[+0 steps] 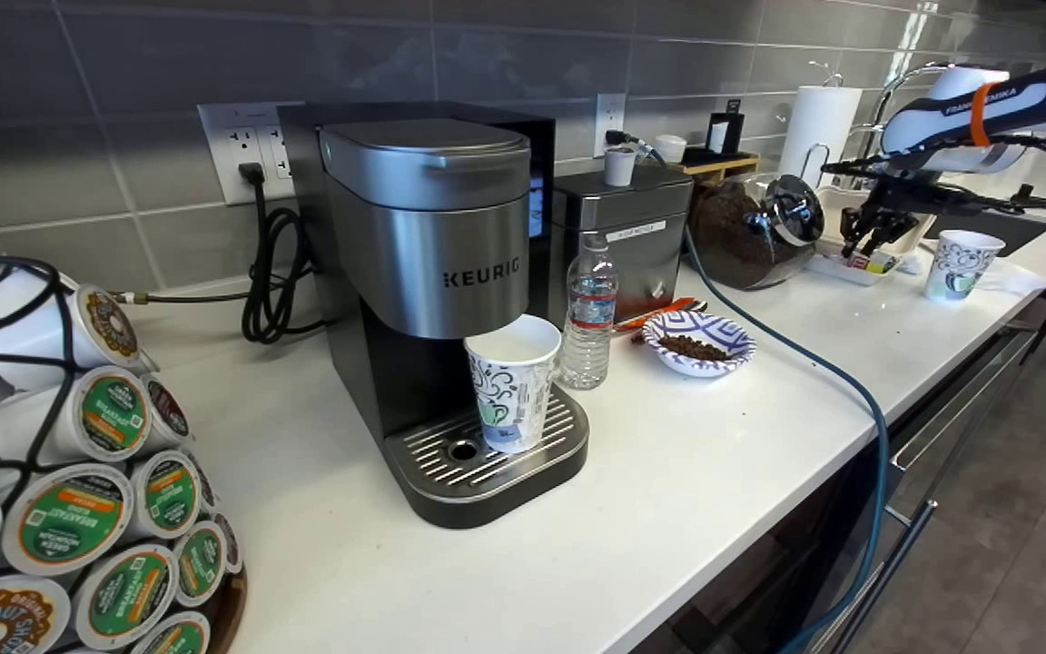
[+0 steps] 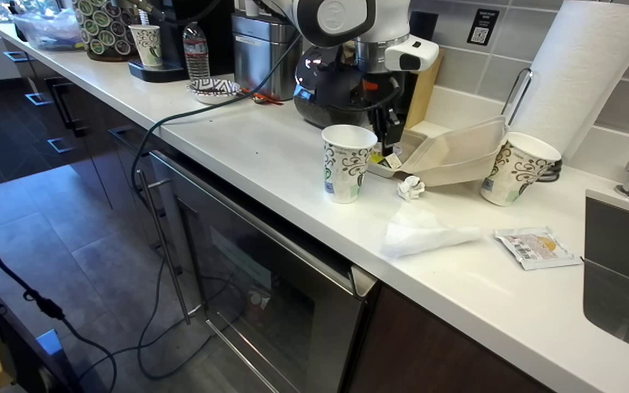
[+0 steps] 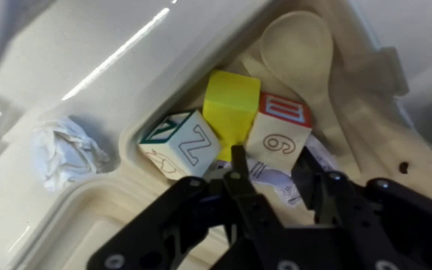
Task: Remove one white square and yellow block from the food pack.
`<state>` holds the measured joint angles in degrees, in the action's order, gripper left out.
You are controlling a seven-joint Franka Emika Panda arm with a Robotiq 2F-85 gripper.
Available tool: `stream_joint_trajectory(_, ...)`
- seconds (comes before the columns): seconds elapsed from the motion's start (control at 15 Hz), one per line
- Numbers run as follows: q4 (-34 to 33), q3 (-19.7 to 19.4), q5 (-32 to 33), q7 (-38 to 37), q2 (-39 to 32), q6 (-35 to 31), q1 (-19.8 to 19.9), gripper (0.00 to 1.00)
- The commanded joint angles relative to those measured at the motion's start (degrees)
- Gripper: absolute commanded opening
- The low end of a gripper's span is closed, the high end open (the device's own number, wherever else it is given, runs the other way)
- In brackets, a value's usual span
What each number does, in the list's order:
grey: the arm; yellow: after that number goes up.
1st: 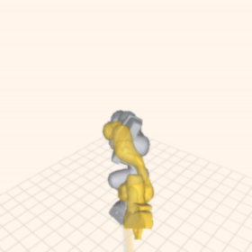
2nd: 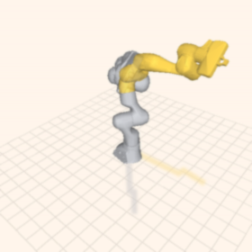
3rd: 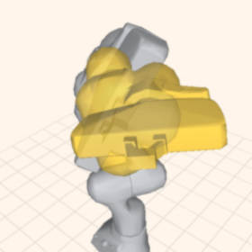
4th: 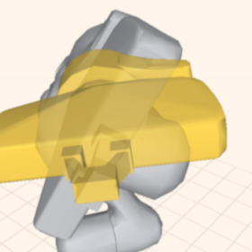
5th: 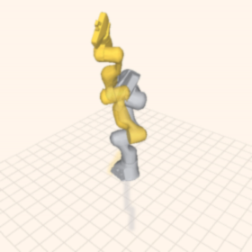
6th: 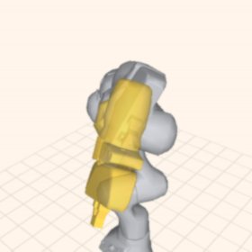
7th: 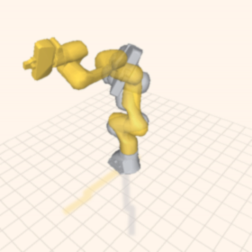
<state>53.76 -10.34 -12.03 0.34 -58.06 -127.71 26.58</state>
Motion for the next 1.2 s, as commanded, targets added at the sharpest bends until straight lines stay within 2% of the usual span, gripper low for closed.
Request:
stream_joint_trajectory(0.0,-1.4,-1.3,1.4,-0.5,1.1,6.6,-0.3,0.10)
stream_joint_trajectory(0.27,-0.3,0.3,-0.5,3.1,5.5,12.7,0.9,0.10)
stream_joint_trajectory(0.53,5.0,0.2,0.1,8.7,11.7,18.4,0.9,0.10)
stream_joint_trajectory(0.93,21.6,1.8,-0.3,18.8,23.3,17.7,-0.9,0.10)
stream_joint_trajectory(1.0,12.8,1.0,0.1,15.8,17.4,18.2,-0.4,0.35)
stream_joint_trajectory(1.13,16.7,1.5,0.1,17.1,20.1,18.1,-0.9,0.35)
